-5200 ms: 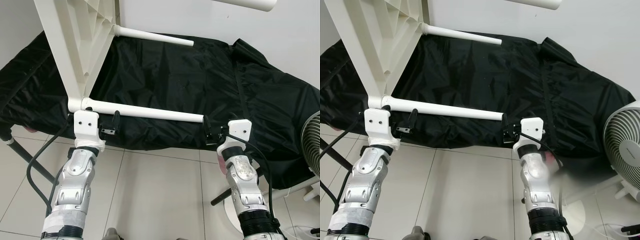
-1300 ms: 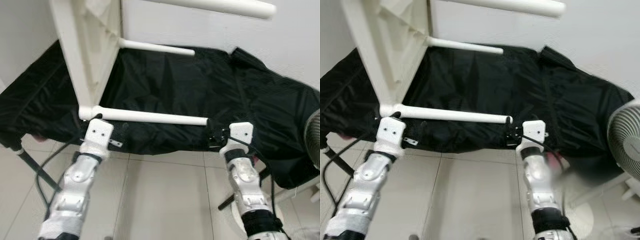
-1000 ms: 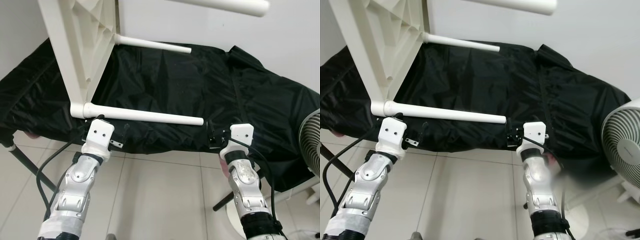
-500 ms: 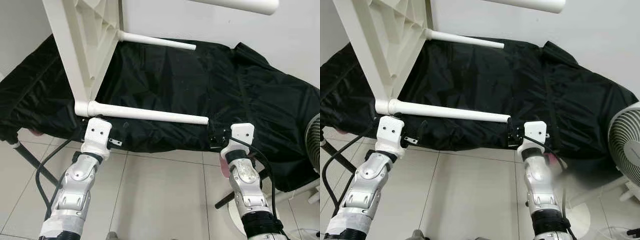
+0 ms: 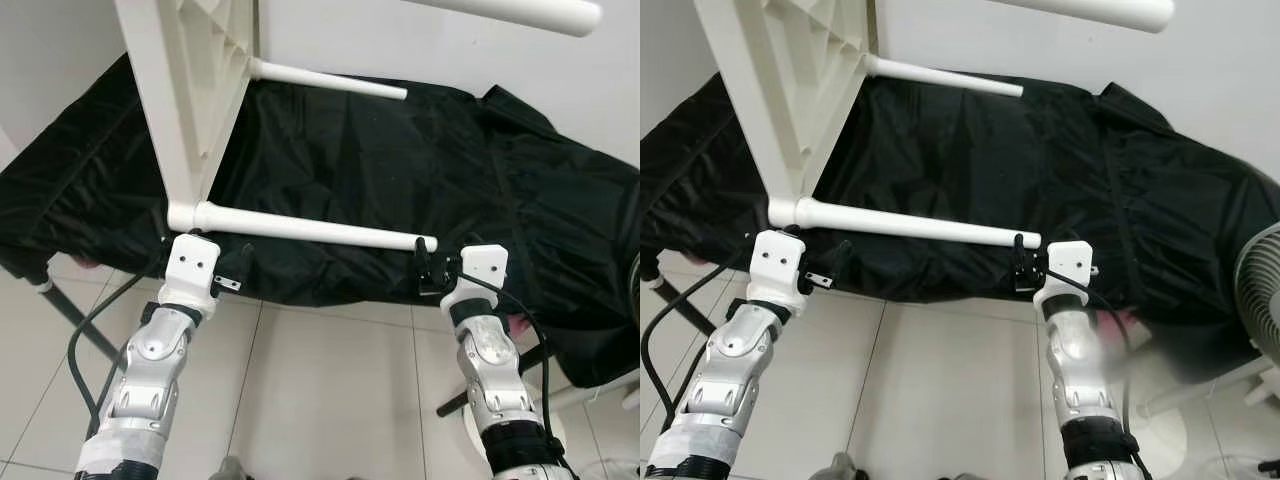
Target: Building children table
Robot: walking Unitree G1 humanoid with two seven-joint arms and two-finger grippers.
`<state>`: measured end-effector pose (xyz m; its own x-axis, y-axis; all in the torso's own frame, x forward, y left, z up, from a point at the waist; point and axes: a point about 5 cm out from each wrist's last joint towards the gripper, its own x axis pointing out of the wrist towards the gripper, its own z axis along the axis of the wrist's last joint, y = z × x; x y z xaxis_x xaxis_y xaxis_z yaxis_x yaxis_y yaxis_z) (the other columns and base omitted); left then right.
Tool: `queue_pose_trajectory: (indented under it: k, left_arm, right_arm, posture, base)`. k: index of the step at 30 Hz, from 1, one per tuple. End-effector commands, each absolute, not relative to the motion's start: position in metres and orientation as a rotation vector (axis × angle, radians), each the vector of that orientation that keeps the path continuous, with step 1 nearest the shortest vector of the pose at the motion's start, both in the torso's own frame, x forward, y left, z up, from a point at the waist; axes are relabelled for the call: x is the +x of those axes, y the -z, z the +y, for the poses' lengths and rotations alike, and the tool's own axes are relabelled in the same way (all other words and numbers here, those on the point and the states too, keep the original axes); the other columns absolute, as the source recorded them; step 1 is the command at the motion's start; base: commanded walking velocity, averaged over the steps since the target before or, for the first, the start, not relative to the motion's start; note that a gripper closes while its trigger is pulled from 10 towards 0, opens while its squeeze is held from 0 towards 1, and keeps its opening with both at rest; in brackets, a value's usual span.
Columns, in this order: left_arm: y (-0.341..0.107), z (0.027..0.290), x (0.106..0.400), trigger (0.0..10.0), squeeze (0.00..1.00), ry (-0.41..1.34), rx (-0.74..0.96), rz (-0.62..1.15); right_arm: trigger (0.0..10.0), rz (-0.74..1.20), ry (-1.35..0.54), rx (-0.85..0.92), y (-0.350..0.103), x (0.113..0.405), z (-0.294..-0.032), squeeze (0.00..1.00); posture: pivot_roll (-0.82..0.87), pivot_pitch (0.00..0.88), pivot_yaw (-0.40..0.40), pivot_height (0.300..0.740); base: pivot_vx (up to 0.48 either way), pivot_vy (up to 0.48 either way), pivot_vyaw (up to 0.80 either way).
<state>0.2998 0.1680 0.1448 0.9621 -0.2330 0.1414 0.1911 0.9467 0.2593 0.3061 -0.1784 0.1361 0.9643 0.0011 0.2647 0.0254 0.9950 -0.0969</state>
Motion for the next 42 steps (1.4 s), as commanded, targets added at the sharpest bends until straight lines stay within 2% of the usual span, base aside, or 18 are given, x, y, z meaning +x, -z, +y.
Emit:
queue_pose_trajectory:
  k: [1, 17, 23, 31, 42]
  left_arm:
    - [-0.1427, 0.1636, 0.2992, 10.0, 0.00, 0.201, 0.253, -0.170]
    - [-0.1391, 0.1565, 0.2959, 10.0, 0.00, 0.270, 0.218, -0.145]
    - [-0.1415, 0.1607, 0.2970, 10.0, 0.00, 0.250, 0.238, -0.155]
    - [-0.1407, 0.1626, 0.2965, 10.0, 0.00, 0.236, 0.237, -0.151]
    - [-0.1406, 0.1641, 0.2976, 10.0, 0.00, 0.208, 0.249, -0.153]
  right_arm:
    - [10.0, -0.253, 0.039, -0.105, -0.1333, 0.3040, -0.1854, 0.00]
    - [10.0, -0.269, 0.049, -0.119, -0.1394, 0.3068, -0.1896, 0.00]
    - [10.0, -0.268, 0.045, -0.129, -0.1391, 0.3064, -0.1896, 0.00]
    - [10.0, -0.261, 0.044, -0.131, -0.1369, 0.3045, -0.1893, 0.00]
    - [10.0, -0.255, 0.047, -0.134, -0.1363, 0.3040, -0.1905, 0.00]
  posture:
    - [0.02, 0.117, -0.067, 0.740]
    - [0.02, 0.116, -0.064, 0.740]
    - [0.02, 0.120, -0.068, 0.740]
    - [0.02, 0.123, -0.068, 0.740]
    - [0.01, 0.124, -0.072, 0.740]
  base:
    - [0.000, 0.000, 0.00]
    - [0.000, 0.000, 0.00]
    - [0.000, 0.000, 0.00]
    - [0.000, -0.328, 0.00]
    - [0.000, 0.000, 0.00]
